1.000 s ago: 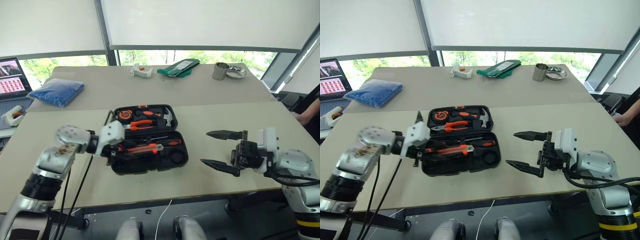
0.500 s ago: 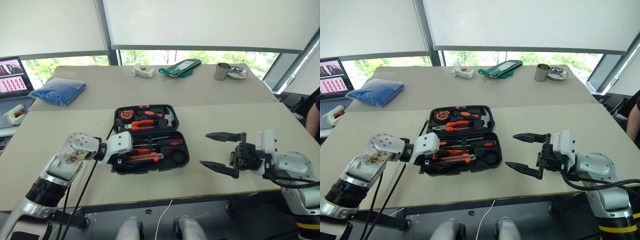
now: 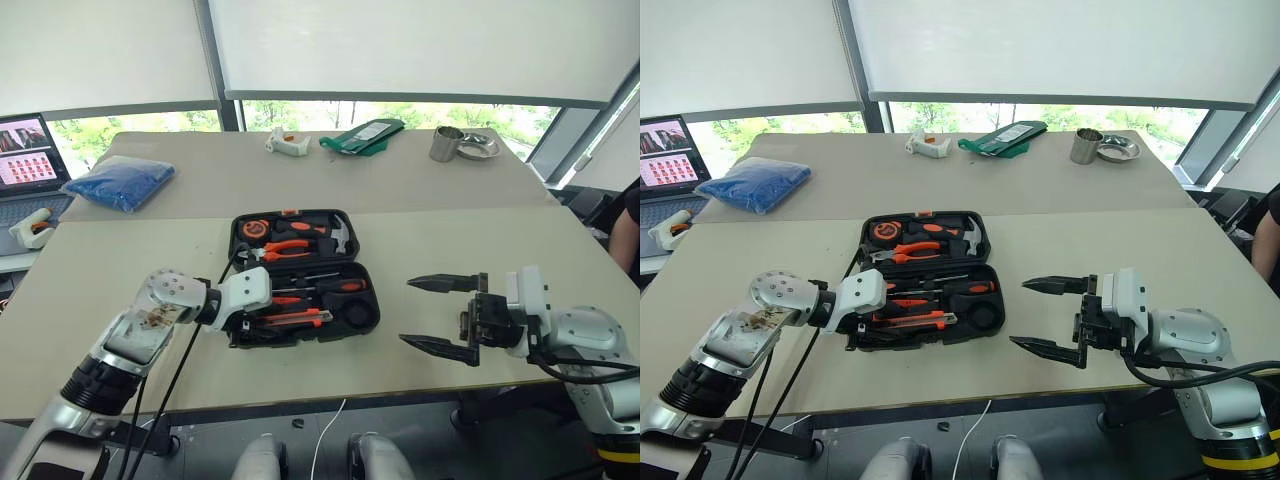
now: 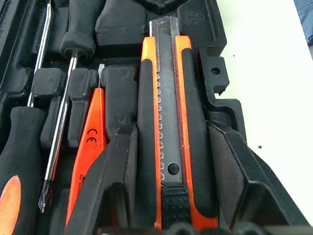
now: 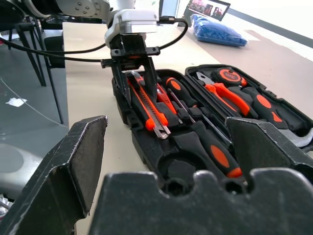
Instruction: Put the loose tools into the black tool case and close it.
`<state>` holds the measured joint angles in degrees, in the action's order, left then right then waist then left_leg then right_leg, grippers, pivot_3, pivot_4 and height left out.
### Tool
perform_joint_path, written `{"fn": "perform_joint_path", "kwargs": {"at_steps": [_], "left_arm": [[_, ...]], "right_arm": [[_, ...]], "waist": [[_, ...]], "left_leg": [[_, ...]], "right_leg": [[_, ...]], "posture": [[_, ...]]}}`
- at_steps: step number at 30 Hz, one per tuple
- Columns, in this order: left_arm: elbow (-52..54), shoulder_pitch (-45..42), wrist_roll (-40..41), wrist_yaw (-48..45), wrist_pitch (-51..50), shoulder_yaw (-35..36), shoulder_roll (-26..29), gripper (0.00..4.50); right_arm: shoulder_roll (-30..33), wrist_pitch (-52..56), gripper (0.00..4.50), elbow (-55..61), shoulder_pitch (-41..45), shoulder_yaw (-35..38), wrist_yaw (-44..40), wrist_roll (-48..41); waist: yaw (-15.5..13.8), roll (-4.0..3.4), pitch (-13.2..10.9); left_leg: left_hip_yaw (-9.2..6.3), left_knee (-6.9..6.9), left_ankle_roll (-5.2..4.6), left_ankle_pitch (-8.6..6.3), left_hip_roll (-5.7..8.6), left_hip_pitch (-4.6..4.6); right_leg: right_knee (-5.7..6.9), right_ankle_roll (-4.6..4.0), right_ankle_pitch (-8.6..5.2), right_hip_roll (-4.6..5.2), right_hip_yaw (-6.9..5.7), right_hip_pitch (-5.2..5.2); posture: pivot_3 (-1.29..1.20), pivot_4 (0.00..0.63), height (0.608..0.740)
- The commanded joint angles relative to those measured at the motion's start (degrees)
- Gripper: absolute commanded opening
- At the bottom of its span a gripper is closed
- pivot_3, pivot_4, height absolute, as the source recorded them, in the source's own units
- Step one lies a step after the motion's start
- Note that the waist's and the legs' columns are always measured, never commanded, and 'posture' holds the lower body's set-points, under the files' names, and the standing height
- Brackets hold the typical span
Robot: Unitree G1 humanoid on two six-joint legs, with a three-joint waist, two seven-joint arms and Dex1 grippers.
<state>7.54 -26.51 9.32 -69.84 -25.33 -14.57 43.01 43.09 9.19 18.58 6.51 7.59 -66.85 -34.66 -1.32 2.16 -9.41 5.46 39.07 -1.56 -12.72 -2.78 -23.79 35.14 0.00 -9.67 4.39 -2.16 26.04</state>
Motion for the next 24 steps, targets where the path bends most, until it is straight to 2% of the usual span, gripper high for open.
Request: {"fn": "perform_joint_path", "kwargs": {"at_steps": [1,4,6,9,12,14,22,23,24], "left_arm": [[0.61,0.11,1.96,-0.1,0.78,0.43,-1.51,3.6],[-0.63,-0.01,5.3,1.12,7.37,4.89,-5.39,4.47],[-1.41,-0.36,8.07,1.05,8.73,7.99,-6.88,4.47],[-2.87,0.14,11.06,-1.48,9.53,10.39,-6.13,4.47],[-4.78,1.49,10.77,-3.24,11.44,10.65,-4.74,3.78],[-5.7,2.7,9.51,-3.98,14.02,10.04,-3.88,2.93],[-6.47,7.07,8.05,-3.54,16.45,10.59,-1.48,0.25],[-6.6,7.52,7.86,-3.44,16.88,10.47,-1.29,0.05],[-6.64,7.88,7.61,-3.3,17.21,10.26,-1.16,0.05]], "right_arm": [[0.26,0.23,4.5,1.4,0.84,1.0,0.14,-0.78],[0.0,0.46,4.5,1.59,0.75,0.91,0.44,-0.94],[-0.1,0.54,4.5,1.62,0.74,0.96,0.61,-1.06],[-0.33,0.72,4.5,1.25,1.0,1.21,1.07,-1.44],[-0.79,0.61,4.5,0.77,1.21,0.98,1.32,-1.34],[-1.25,0.57,4.5,0.55,1.3,0.74,1.56,-1.12],[-1.99,0.28,4.5,0.14,0.39,1.2,1.84,-0.66],[-2.1,0.25,4.5,0.08,0.23,1.23,1.91,-0.63],[-2.2,0.23,4.5,0.07,0.08,1.23,1.98,-0.61]], "waist": [[-0.09,0.0,0.0],[-0.15,0.0,0.0],[-0.18,0.0,0.0],[0.18,0.0,0.0],[0.55,-0.01,0.01],[0.58,-0.01,0.01],[0.43,-0.01,0.01],[0.45,-0.01,0.01],[0.46,-0.01,0.01]], "left_leg": [[0.0,0.0,0.0,0.0,0.01,0.0],[0.0,0.01,-0.01,0.0,0.01,-0.02],[-0.02,0.01,-0.01,0.0,0.01,-0.05],[-0.03,0.01,-0.01,0.0,-0.01,-0.03],[-0.03,0.01,0.0,0.0,-0.03,0.03],[-0.04,0.01,0.01,0.02,-0.03,0.05],[-0.03,0.02,0.01,0.02,-0.02,0.02],[-0.03,0.02,0.01,0.02,-0.02,0.02],[-0.03,0.02,0.01,0.02,-0.03,0.02]], "right_leg": [[0.0,-0.02,-0.01,0.01,0.0,0.0],[-0.02,-0.02,-0.02,0.0,0.02,0.01],[-0.03,0.06,0.03,0.0,0.0,0.01],[0.0,0.07,0.05,-0.03,0.0,0.01],[0.08,0.07,0.04,-0.06,0.0,0.01],[0.11,0.07,0.04,-0.05,0.0,0.0],[0.06,0.01,0.01,-0.01,0.0,0.0],[0.06,0.01,0.01,0.0,0.0,0.0],[0.05,0.0,0.0,0.0,0.0,0.0]], "posture": [[0.0,0.15,0.74],[0.0,0.15,0.74],[0.0,0.15,0.74],[0.0,0.15,0.74],[0.0,0.15,0.74],[0.0,0.15,0.74],[0.0,0.15,0.74],[0.0,0.15,0.74],[0.0,0.15,0.74]]}}
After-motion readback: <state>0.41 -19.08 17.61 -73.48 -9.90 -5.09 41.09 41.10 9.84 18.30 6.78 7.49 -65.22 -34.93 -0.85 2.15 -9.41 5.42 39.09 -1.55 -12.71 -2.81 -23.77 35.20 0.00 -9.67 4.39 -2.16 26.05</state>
